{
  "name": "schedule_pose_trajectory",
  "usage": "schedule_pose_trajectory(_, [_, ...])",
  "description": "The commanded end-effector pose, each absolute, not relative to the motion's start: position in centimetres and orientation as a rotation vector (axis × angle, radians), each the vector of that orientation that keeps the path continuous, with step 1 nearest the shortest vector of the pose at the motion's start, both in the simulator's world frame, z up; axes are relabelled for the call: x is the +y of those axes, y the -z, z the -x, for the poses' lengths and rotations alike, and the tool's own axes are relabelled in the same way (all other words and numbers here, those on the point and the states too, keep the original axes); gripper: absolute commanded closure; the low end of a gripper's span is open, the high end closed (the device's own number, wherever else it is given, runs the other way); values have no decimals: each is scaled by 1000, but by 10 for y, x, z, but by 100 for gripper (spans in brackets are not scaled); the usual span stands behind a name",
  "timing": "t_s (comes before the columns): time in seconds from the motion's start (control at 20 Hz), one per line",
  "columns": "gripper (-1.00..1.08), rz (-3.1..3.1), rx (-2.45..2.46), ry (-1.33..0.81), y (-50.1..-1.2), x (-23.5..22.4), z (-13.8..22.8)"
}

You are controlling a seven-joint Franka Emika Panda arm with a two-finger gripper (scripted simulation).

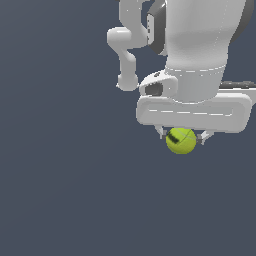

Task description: Pick up the object and move it to a goal position.

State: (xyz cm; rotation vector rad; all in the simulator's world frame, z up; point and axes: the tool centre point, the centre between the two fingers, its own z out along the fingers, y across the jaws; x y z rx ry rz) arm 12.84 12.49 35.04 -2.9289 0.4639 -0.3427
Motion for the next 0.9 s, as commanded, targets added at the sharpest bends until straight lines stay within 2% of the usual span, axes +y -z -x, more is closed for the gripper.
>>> schedule_pose_trajectory(0.0, [108, 2916, 393, 379, -388, 134, -130])
schedule_pose_trajectory(0.4, [108, 2886, 270, 441, -455, 150, -131])
schedule_pose_trajectory(0.85, [108, 2876, 238, 456, -473, 154, -131])
